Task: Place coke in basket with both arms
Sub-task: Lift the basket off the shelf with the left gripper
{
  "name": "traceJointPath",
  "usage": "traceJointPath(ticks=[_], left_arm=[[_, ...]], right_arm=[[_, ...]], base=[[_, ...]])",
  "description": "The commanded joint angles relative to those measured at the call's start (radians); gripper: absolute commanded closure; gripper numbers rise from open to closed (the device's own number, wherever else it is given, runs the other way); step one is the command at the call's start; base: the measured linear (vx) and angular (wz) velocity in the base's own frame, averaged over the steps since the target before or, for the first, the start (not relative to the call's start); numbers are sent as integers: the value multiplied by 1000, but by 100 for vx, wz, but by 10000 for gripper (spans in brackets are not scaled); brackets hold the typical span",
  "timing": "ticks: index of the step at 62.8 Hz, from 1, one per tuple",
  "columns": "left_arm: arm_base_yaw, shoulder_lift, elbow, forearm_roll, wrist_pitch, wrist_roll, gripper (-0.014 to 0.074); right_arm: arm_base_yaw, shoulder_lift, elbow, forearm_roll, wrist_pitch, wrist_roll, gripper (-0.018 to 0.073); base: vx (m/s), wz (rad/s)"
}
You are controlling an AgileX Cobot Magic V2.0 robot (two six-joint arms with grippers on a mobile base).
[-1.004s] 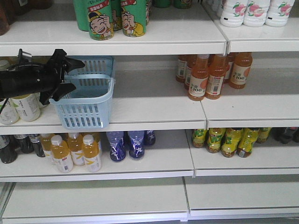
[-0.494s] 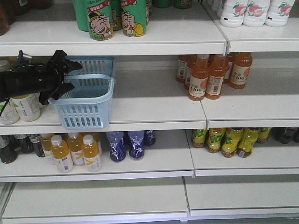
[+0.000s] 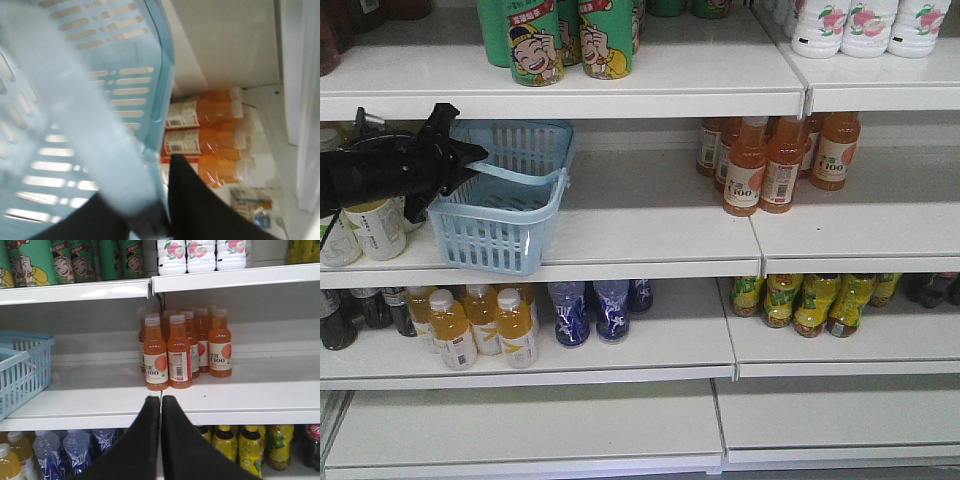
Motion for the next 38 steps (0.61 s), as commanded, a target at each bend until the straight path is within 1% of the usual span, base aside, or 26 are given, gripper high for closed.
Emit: traceJointPath(ticks=[1,9,21,26,38], left_arm=[[1,-55,-34,-32,71,55,598],[-3,-55,-34,16,148,55,604],[-3,-55,-33,138,296,50,604],[-4,-55,-32,173,372,45,604],[-47,-57,-32,236,544,45,603]], right_arm=[[-6,-13,8,-8,-73,-2,564],[-6,-13,8,-8,-73,-2,564],[-6,-13,8,-8,-73,-2,564],[-6,-13,8,-8,-73,-2,564],[-6,-13,8,-8,-73,-2,564]], base=[[0,0],[0,0],[0,0],[0,0],[0,0]])
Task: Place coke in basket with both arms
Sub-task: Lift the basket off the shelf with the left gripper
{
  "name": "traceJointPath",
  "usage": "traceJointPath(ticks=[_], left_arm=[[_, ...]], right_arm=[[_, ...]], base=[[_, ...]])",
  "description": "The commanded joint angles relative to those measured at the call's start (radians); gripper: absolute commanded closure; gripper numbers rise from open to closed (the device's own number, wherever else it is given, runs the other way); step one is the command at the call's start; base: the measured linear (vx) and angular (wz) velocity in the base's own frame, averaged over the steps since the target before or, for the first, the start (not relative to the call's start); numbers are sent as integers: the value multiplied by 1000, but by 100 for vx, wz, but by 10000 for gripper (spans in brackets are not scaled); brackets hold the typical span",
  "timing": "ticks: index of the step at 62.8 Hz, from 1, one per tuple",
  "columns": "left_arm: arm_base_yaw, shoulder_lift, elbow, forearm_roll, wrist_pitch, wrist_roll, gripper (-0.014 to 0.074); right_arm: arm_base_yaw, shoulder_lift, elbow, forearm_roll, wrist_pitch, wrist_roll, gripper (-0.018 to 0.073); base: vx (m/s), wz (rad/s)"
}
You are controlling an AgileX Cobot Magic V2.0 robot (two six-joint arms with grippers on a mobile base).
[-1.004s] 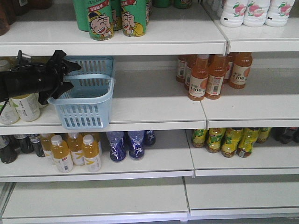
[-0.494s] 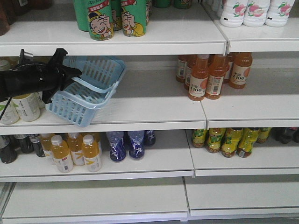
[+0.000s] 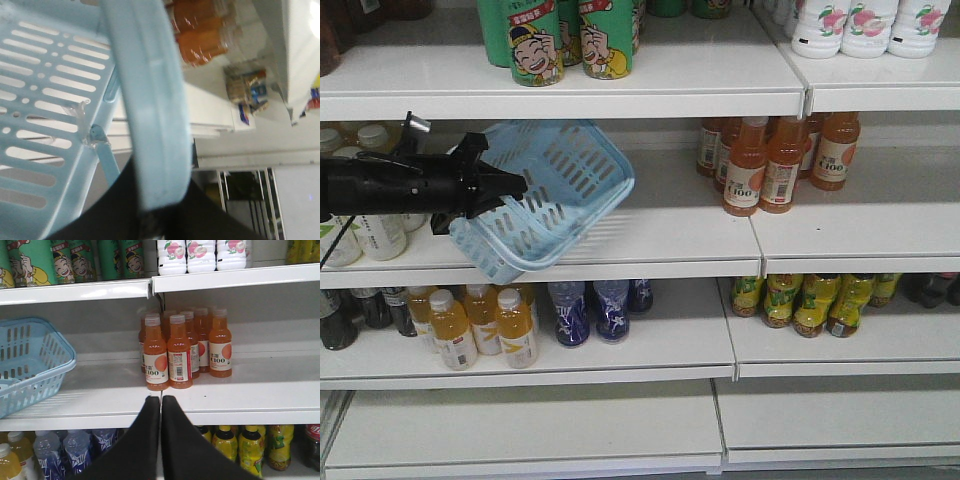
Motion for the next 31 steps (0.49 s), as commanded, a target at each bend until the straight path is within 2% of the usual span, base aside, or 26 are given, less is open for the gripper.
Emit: traceJointPath(ticks=[1,11,18,31], left_arm=[[-41,-57,-31,-8,164,-9,603],[-119,-58,-31,21,274,-9,603],[-190,-59,-31,45,276,-28,603],[-310,-60,-31,31,273,-35,603]], right_arm=[[-6,-13,8,-8,-73,-2,564],[-6,-13,8,-8,-73,-2,564],[-6,-13,8,-8,-73,-2,564],[-6,-13,8,-8,-73,-2,564]], base=[[0,0],[0,0],[0,0],[0,0]])
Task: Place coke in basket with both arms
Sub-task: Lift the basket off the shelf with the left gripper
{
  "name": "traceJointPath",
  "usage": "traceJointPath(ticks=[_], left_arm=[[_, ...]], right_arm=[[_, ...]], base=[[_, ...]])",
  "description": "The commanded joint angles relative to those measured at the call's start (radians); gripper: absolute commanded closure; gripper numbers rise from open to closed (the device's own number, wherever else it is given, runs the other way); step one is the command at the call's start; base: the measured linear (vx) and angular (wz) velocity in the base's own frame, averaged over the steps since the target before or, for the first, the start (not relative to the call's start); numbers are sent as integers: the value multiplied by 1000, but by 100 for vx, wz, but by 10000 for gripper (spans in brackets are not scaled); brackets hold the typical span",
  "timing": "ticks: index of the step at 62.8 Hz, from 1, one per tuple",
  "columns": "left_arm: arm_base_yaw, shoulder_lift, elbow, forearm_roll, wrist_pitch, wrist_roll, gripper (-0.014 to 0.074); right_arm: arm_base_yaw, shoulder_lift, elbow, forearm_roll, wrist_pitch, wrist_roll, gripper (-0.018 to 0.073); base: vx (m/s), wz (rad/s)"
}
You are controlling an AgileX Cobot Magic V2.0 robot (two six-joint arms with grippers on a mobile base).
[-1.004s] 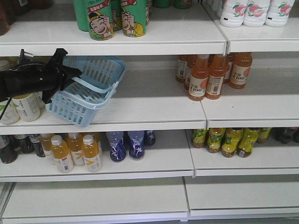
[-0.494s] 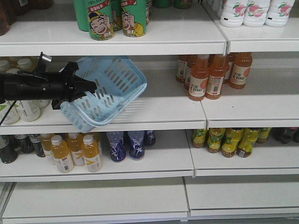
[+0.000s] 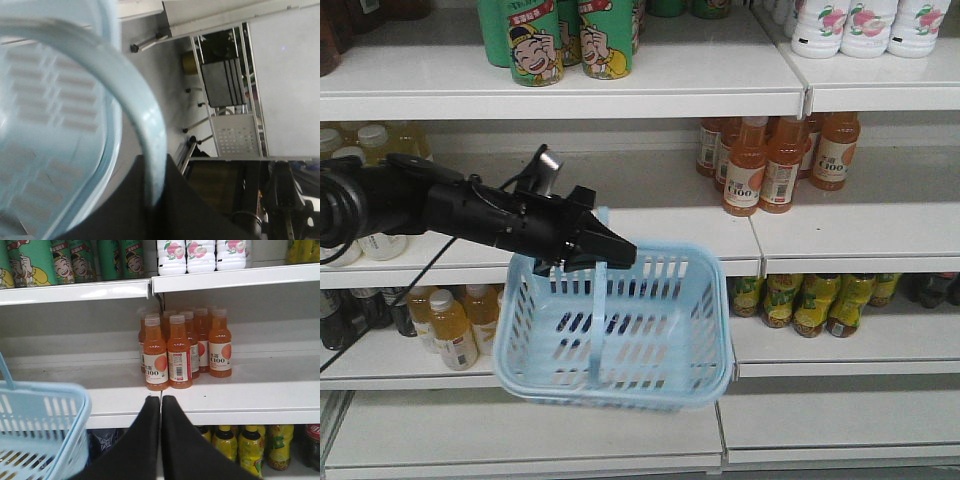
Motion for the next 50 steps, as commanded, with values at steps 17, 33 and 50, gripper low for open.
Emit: traceJointPath(ticks=[17,33,50], left_arm=[[-139,-62,-24,-85,70,-5,603],[-159,-199,-24,-83,70,-5,603],[-159,-431,-24,-85,65,-4,603]], right_arm=[[-6,-13,8,-8,-73,-2,564],[-6,-13,8,-8,-73,-2,564],[-6,-13,8,-8,-73,-2,564]], base=[[0,0],[0,0],[0,0]])
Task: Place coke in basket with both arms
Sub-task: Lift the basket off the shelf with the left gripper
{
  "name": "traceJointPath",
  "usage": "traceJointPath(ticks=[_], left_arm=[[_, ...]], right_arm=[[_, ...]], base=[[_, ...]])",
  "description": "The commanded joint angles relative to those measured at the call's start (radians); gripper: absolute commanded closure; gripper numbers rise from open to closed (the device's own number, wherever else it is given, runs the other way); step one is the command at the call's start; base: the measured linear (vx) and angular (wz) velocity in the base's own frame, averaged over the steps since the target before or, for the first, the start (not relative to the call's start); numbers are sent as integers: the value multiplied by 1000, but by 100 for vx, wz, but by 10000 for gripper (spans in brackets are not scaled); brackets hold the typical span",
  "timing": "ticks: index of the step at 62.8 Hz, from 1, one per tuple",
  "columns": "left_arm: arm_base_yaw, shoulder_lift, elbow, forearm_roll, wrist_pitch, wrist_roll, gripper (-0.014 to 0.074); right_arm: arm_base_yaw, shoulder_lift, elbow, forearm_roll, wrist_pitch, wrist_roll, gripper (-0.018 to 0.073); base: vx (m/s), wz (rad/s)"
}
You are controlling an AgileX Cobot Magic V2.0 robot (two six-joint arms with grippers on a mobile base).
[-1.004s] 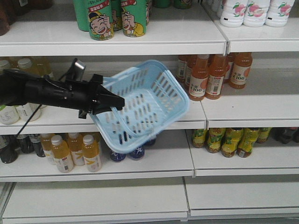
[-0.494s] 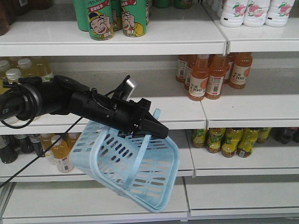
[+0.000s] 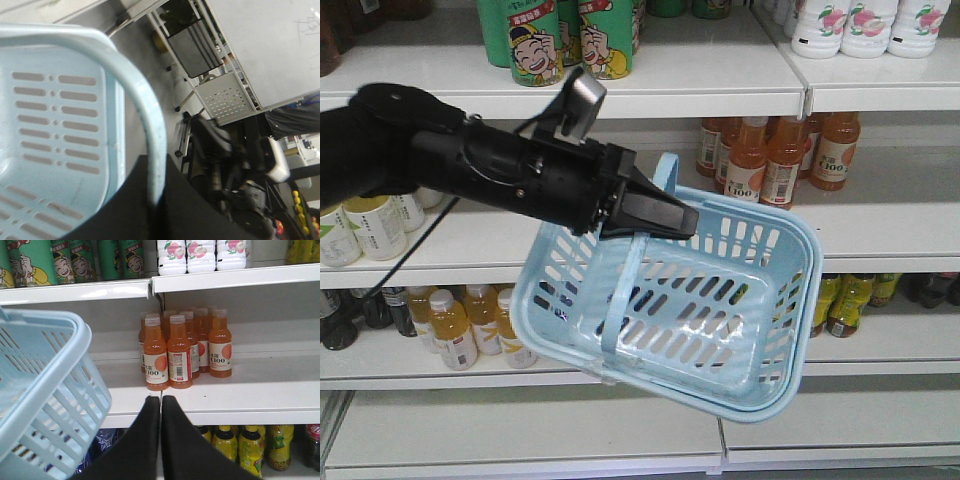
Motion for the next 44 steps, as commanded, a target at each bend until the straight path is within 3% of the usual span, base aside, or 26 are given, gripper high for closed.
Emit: traceJointPath(ticks=[1,30,44], left_arm=[[-5,-128,-27,-93,44,5,603],[-7,-254,-26,-75,-6,-4,603],[-77,-256,-25,-92,-25,-18,603]], right_arm=[[-6,-13,8,-8,-73,-2,564],[-6,-13,8,-8,-73,-2,564],[-6,-13,8,-8,-73,-2,564]], base=[[0,0],[0,0],[0,0]])
